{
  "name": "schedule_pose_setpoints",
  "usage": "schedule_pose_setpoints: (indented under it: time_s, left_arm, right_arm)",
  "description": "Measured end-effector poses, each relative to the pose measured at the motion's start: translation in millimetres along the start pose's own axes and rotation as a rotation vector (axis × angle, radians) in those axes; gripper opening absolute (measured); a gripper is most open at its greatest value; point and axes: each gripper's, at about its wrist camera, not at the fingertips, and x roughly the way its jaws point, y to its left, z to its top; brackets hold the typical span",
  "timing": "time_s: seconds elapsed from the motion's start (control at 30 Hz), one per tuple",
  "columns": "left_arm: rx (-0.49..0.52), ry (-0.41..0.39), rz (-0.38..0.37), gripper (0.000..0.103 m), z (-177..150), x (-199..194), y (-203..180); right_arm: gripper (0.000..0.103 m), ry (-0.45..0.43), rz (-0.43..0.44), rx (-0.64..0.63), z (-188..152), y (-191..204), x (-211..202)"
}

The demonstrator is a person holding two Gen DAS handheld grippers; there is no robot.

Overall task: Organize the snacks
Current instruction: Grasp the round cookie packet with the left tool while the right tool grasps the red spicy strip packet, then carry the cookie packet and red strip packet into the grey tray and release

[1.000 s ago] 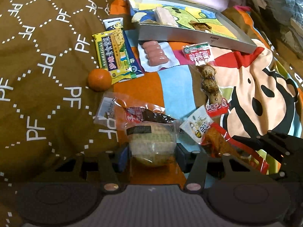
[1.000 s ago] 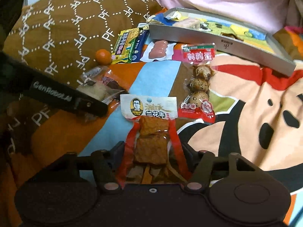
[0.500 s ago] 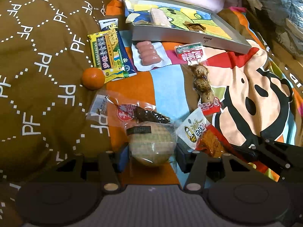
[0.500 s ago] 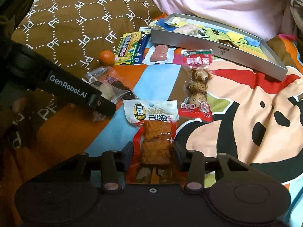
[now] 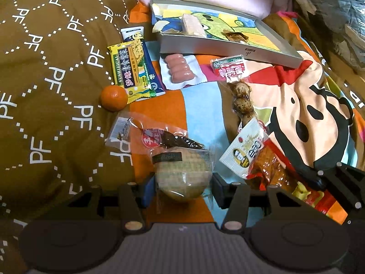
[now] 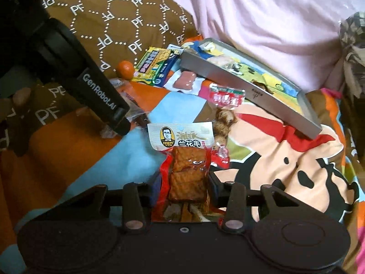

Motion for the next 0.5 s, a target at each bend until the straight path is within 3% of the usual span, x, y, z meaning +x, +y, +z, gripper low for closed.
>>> schedule_pose_setpoints:
  time_s: [0.5]
  left_arm:
    - [-0.003, -0.054, -0.002, 0.056, 3.7, -8.5, -3.8]
  right_arm:
    - [0.044, -0.080, -0.081, -0.044, 0.5, -8.7, -6.2]
